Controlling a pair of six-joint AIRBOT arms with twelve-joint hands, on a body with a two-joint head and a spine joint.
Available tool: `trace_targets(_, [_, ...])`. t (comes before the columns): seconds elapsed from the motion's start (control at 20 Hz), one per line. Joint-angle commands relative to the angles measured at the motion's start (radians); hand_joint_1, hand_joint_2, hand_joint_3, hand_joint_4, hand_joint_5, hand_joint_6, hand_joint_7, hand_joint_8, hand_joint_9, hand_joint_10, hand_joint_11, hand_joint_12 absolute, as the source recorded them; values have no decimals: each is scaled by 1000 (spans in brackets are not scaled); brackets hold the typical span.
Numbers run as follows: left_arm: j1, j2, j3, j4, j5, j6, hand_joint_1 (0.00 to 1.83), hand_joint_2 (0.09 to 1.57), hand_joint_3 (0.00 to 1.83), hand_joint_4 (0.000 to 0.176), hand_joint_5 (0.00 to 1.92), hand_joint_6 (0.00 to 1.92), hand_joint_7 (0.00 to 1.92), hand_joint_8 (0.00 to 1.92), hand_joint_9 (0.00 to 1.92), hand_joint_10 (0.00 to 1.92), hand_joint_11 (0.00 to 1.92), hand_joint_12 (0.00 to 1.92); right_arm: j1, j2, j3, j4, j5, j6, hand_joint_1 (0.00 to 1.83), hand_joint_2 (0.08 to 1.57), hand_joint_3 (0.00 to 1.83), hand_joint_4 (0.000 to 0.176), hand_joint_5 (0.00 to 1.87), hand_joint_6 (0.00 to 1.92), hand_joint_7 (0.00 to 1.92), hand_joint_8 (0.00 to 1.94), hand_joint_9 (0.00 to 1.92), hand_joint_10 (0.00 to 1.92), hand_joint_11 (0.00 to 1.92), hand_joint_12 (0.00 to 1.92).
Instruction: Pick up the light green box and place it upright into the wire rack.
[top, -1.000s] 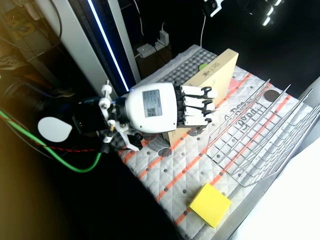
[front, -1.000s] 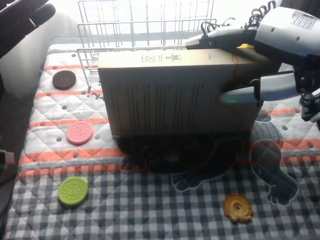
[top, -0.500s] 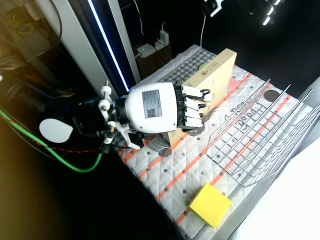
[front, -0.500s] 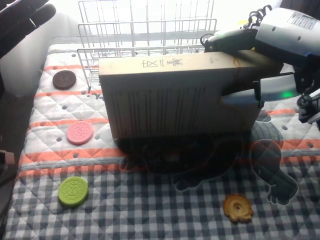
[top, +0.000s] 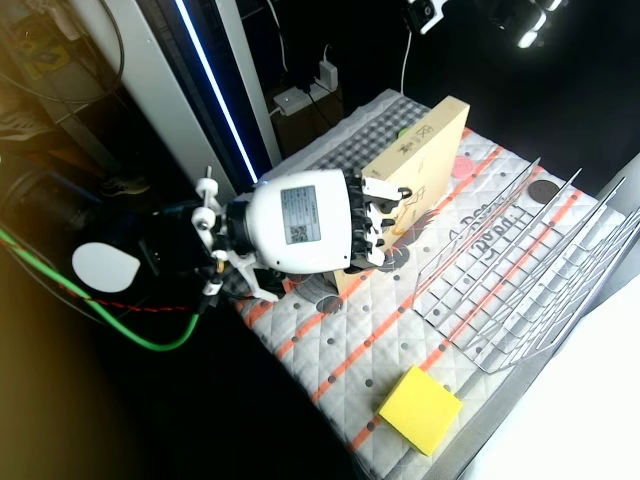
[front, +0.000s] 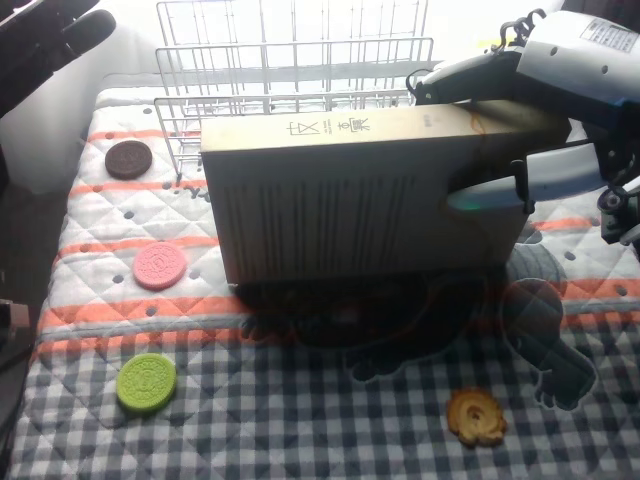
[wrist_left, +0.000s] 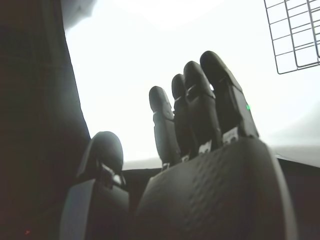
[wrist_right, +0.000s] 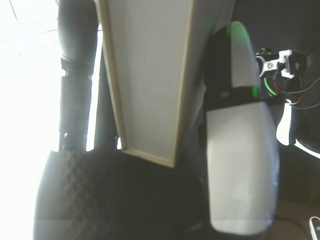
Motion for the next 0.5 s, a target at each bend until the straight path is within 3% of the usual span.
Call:
trace_targets(0.0, [-12, -3, 6, -11, -129, -7, 412, 1195, 0, 32, 609, 10, 452, 3, 464, 5, 199, 676, 13, 8, -4, 33, 83, 17, 1100, 1227, 0, 0, 774, 1282, 1477, 50, 1540, 284, 1286, 956])
trace_targets(0.2, [-12, -2, 4, -11, -135, -7, 368, 1205, 3, 56, 590, 1, 444, 0, 446, 0, 174, 665, 44, 47, -28, 33, 126, 17, 1033, 1233, 1, 0, 768, 1301, 1481, 15, 1594, 219, 1251, 1119])
trace_targets(0.25, [-12, -1, 3, -11, -135, -7, 382, 1203, 1, 45, 605, 6, 457, 4, 456, 4, 186, 667, 53, 55, -34, 33, 139, 17, 1027, 1230, 0, 0, 774, 1293, 1486, 11, 1573, 279, 1234, 1170])
trace_targets(0.3, [-11, -1, 2, -13, -135, -7, 383, 1204, 1, 47, 604, 5, 458, 4, 458, 5, 191, 668, 58, 70, -38, 33, 158, 17, 1019, 1228, 0, 0, 777, 1289, 1492, 11, 1574, 306, 1241, 1186])
trace_targets(0.35, [-11, 0, 2, -14, -136, -7, 358, 1208, 3, 51, 601, 3, 465, 5, 460, 4, 184, 662, 72, 72, -40, 33, 165, 17, 1048, 1221, 0, 0, 790, 1267, 1488, 7, 1557, 301, 1229, 1145])
trace_targets(0.45, [-11, 0, 2, -15, -136, -7, 338, 1214, 3, 50, 602, 1, 433, 0, 444, 0, 166, 641, 108, 78, -40, 31, 171, 16, 1092, 1230, 0, 0, 770, 1287, 1465, 0, 1562, 181, 1299, 825])
